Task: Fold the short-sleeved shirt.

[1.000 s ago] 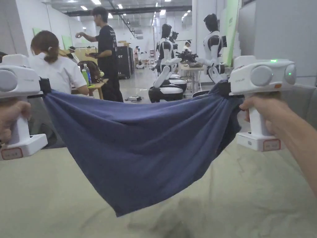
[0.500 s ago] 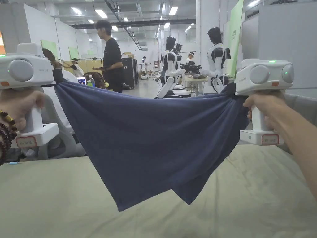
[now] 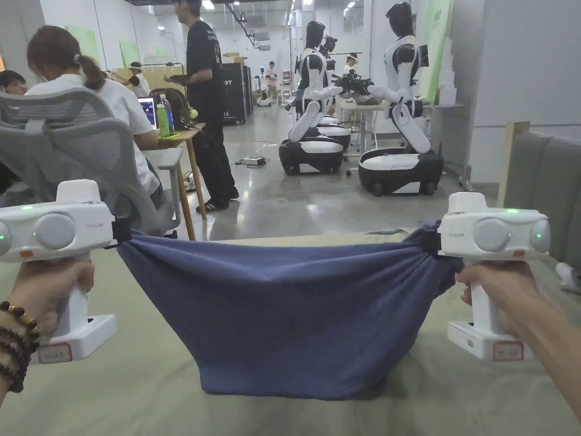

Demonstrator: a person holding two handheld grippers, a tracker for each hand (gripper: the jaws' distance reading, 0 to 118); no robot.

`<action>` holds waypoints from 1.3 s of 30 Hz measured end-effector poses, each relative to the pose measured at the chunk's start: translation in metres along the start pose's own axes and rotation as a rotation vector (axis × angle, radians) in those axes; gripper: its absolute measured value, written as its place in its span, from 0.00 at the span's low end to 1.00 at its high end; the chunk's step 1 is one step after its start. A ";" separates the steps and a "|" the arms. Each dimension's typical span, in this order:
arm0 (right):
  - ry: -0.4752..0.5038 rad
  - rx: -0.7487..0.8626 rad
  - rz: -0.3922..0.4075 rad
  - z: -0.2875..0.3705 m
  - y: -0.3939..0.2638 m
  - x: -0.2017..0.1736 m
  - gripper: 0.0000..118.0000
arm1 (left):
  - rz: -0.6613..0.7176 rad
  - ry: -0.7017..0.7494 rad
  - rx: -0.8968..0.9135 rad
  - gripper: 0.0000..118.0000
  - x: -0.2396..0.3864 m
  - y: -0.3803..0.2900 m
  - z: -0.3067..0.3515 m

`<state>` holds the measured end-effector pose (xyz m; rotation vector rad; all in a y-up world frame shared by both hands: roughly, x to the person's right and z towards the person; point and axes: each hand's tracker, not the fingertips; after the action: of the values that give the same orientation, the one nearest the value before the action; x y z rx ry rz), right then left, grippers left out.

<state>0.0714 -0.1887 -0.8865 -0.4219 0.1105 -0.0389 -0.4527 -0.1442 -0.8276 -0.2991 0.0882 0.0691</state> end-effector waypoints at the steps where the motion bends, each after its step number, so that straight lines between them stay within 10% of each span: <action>1: 0.005 -0.004 0.014 0.015 -0.013 0.000 0.13 | 0.002 -0.011 0.010 0.02 -0.002 -0.014 0.013; 11: 0.006 -0.291 0.019 0.117 -0.185 0.021 0.14 | -0.013 -0.011 -0.278 0.02 -0.016 -0.186 0.148; 21: -0.003 -0.455 -0.051 0.105 -0.250 0.019 0.17 | -0.047 0.010 -0.540 0.03 -0.024 -0.265 0.143; 23: -0.004 -0.458 -0.058 0.104 -0.243 0.019 0.38 | -0.035 0.009 -0.529 0.22 -0.021 -0.264 0.148; 25: -0.038 -0.404 0.002 0.115 -0.234 0.016 0.87 | -0.035 0.020 -0.499 0.95 -0.020 -0.258 0.151; 27: -0.002 -0.336 0.028 0.127 -0.222 0.015 1.00 | -0.027 0.031 -0.464 1.00 -0.020 -0.252 0.155; 32: 0.025 -0.248 0.006 0.147 -0.190 0.006 0.90 | 0.027 0.014 -0.396 0.90 -0.025 -0.232 0.160; 36: -0.047 -0.141 0.075 0.153 -0.181 -0.004 0.00 | -0.030 0.053 -0.329 0.00 -0.019 -0.227 0.165; 39: -0.003 -0.144 0.048 0.159 -0.177 -0.004 0.00 | 0.001 0.035 -0.340 0.00 -0.024 -0.228 0.165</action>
<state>0.0835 -0.2853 -0.6695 -0.5627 0.1206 0.0168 -0.4455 -0.3140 -0.6020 -0.6403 0.1115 0.0802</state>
